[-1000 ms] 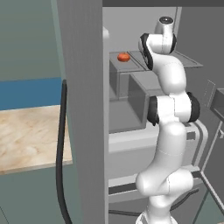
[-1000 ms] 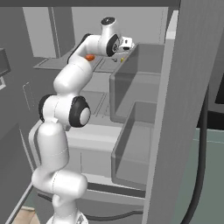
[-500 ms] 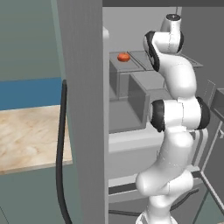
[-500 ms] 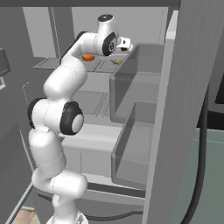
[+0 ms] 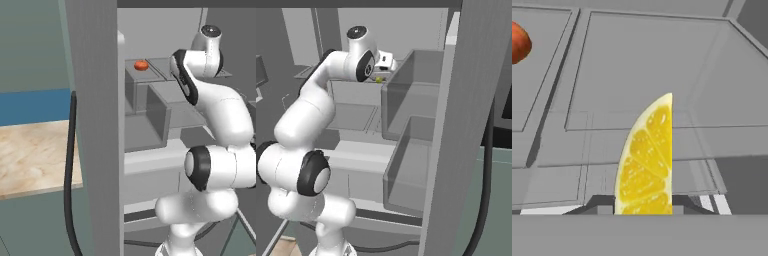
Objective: Gather the lemon wedge and squash from the fridge and place them on a tray on the dining counter. Then gather the chicken drumstick and steak from the fridge and place them on the other tray.
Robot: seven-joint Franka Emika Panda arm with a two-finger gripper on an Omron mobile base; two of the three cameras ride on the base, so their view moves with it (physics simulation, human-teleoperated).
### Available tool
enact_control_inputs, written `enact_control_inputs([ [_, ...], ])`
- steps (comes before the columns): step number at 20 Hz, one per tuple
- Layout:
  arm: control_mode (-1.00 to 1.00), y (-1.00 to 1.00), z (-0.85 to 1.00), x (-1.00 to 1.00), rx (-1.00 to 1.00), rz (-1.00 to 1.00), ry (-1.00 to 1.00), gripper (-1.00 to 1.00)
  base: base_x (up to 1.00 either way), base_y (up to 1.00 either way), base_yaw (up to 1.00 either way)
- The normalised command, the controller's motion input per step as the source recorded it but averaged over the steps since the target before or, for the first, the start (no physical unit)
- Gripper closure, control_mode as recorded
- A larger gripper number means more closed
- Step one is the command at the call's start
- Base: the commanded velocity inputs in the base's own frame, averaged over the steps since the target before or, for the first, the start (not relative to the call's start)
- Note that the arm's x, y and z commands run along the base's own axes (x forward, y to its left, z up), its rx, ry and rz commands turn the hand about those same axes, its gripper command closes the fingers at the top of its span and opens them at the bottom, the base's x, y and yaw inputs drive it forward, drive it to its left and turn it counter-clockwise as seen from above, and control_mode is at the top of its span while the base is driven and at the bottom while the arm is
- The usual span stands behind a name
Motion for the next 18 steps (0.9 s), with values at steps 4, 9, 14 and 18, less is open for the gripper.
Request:
enact_control_inputs([
  [4, -1.0, 0.18, 0.09, -1.0, 0.03, 0.0, -0.02, 1.0, 0.0, 0.0, 0.0],
  [9, -1.0, 0.07, 0.25, -1.0, 0.12, 0.0, 0.07, 1.0, 0.0, 0.0, 0.0],
  [14, -1.0, 0.1, 0.16, -0.94, 0.13, 0.0, 0.2, 1.0, 0.0, 0.0, 0.0],
  [18, -1.0, 0.24, 0.01, -0.87, 0.08, -0.04, 0.23, 1.0, 0.0, 0.0, 0.0],
])
